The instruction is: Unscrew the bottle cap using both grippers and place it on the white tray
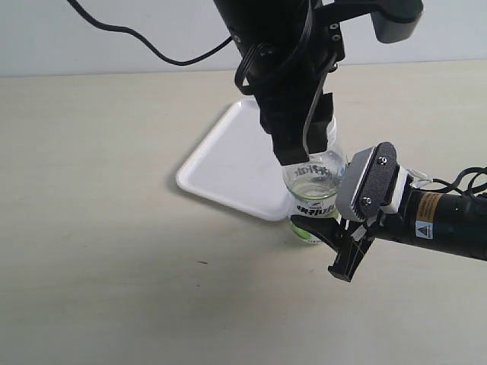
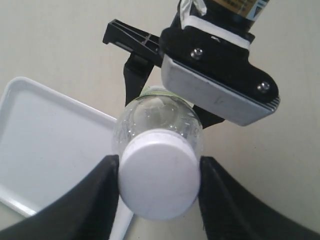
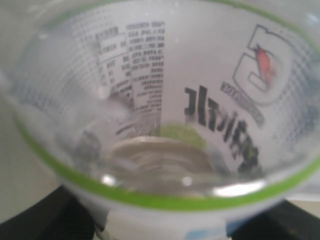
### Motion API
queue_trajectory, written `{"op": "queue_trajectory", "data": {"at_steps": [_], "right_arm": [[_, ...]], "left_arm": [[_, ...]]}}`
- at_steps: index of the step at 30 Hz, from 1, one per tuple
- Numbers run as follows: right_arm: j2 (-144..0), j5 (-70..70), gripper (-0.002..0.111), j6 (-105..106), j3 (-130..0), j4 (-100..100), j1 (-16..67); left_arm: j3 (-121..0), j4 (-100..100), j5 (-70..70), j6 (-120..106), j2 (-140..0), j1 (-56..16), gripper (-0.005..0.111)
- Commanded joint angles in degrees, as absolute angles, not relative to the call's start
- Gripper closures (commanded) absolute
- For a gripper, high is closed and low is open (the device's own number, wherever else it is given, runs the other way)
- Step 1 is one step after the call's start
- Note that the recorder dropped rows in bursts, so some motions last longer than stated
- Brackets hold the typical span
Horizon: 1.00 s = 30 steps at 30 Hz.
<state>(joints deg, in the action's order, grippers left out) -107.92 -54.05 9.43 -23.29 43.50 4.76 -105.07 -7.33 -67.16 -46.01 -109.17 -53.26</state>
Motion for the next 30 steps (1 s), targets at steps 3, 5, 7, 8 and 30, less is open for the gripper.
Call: {"op": "queue_trajectory", "data": {"at_steps": [3,5,7,8,30], "right_arm": [[-107.95,-49.65,0.108,9.85,-23.25,43.69,4.69],[-107.95,-49.65,0.108,9.85,-23.25,43.69,4.69],[-107.95,-49.65,0.108,9.85,-23.25,43.69,4.69],[-107.95,-49.65,0.108,9.85,-23.25,43.69,4.69],[-107.95,-49.75,0.108,8.88,-23.25,43.54,4.69]], "left_arm": [[-105.47,-8.57,-67.53,-45.47,-108.62,-53.17,0.107],[-105.47,-8.57,-67.53,-43.58,-108.62,-53.17,0.107],[-105.47,-8.45,-67.57,-40.88,-108.62,-53.17,0.107],[-105.47,-8.45,-67.66,-39.46,-108.62,-53.17,0.107],[-105.47,-9.72,-69.96,-8.45,-108.62,-53.28,0.107]]}}
